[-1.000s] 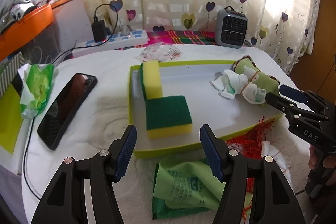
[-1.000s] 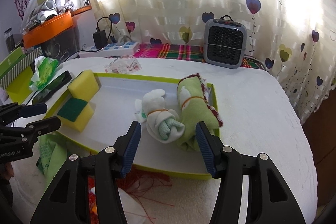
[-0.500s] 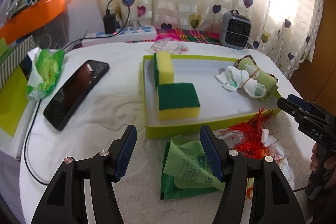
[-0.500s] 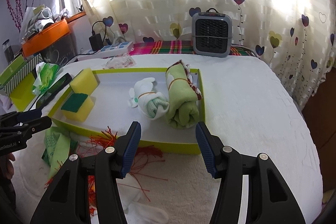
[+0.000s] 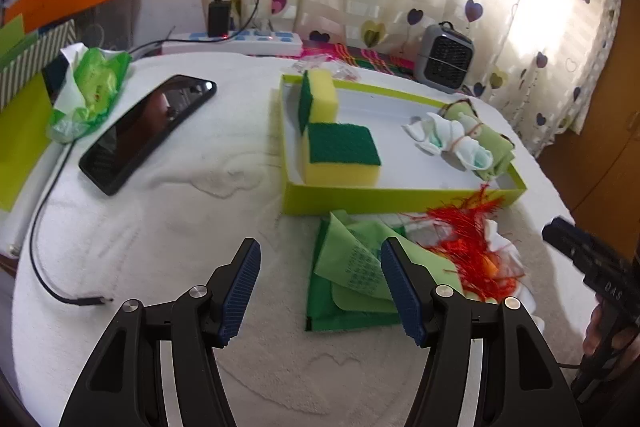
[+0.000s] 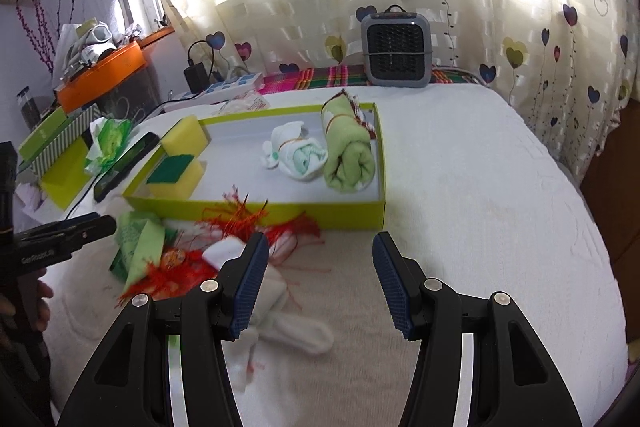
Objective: Organize soft objects
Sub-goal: 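Withdraw both tools to the pile and grasp the white sock bundle with the right tool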
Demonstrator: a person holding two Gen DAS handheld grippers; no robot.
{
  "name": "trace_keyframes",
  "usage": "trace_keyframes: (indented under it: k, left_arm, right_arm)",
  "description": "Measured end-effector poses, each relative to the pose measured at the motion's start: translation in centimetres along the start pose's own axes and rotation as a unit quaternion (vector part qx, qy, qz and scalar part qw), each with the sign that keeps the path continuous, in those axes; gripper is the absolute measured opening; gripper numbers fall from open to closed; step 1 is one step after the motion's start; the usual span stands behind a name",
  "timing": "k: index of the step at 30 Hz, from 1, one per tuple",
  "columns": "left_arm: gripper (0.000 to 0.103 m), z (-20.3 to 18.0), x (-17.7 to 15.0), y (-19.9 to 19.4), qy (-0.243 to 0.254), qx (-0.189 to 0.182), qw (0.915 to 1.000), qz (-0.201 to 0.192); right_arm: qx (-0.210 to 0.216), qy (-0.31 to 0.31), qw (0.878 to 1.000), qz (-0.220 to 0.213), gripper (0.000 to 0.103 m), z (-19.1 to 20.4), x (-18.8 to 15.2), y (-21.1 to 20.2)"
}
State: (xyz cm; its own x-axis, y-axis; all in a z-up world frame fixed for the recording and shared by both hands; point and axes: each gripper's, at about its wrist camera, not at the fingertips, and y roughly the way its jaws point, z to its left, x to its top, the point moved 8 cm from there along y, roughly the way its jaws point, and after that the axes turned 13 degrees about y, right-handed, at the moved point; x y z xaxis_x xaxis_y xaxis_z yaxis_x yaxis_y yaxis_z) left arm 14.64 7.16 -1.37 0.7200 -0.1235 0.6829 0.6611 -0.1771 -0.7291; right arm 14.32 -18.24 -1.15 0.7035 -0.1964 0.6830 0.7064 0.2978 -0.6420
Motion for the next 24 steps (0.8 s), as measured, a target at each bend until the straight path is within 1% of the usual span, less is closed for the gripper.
trace_keyframes:
  k: [5,11,16,21,24]
  left_arm:
    - [0.062,-0.4,-0.5,-0.2,-0.008,-0.02,0.9998,-0.002]
    - [0.062,-1.3,-1.1,-0.2,-0.008,-0.037,0.9993,0.004]
    - [0.062,-2.1,-1.5,0.1,-0.007,-0.049,0.9987,0.015]
    - [0.062,-2.8,-1.4,0.3,-0.002,-0.057,0.9982,0.019]
    - [0.062,-3.2,-1.5,0.6,-0.001,-0.059,0.9979,0.024]
  right_arm:
    - [0.036,0.025,0.998,0.034,0.055,0.1,-2.2,-0.7]
    - [0.08,0.001,0.995,0.065,0.055,2.5,-4.0,-0.6]
    - [0.075,-0.029,0.993,0.083,0.055,4.1,-5.2,0.5]
    - [0.034,-0.048,0.995,0.086,0.055,4.0,-5.7,1.7]
    - [0.026,-0.061,0.994,0.085,0.055,3.9,-5.8,2.0]
